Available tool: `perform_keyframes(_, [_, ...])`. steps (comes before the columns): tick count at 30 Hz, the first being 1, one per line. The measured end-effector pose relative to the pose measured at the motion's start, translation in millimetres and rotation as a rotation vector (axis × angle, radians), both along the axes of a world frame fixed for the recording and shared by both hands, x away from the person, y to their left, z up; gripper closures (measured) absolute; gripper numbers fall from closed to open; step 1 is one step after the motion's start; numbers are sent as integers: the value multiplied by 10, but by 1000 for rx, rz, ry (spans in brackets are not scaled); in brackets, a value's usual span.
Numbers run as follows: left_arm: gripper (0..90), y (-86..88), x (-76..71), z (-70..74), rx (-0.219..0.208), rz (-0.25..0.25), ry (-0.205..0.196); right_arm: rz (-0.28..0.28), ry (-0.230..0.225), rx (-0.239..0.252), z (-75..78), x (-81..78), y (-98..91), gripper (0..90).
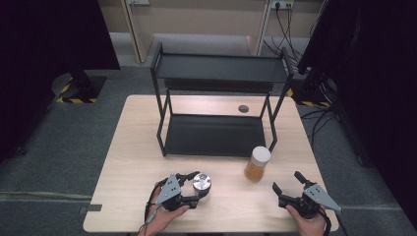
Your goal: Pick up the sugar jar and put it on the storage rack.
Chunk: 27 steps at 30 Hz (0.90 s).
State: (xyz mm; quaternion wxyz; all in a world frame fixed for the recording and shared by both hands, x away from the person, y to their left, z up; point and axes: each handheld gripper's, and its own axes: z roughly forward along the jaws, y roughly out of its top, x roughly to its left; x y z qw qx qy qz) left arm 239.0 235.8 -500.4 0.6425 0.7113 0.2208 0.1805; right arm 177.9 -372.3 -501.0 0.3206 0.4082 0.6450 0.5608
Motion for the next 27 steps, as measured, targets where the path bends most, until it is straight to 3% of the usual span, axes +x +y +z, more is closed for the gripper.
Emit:
perform_keyframes(14, [352,26,-123,12,-13,38,-5,1,-1,3,-4,-3,-4,33])
perform_keyframes(27, [352,78,-232,197,-38,100,-50,-1,0,5,-4,-2,-5,33])
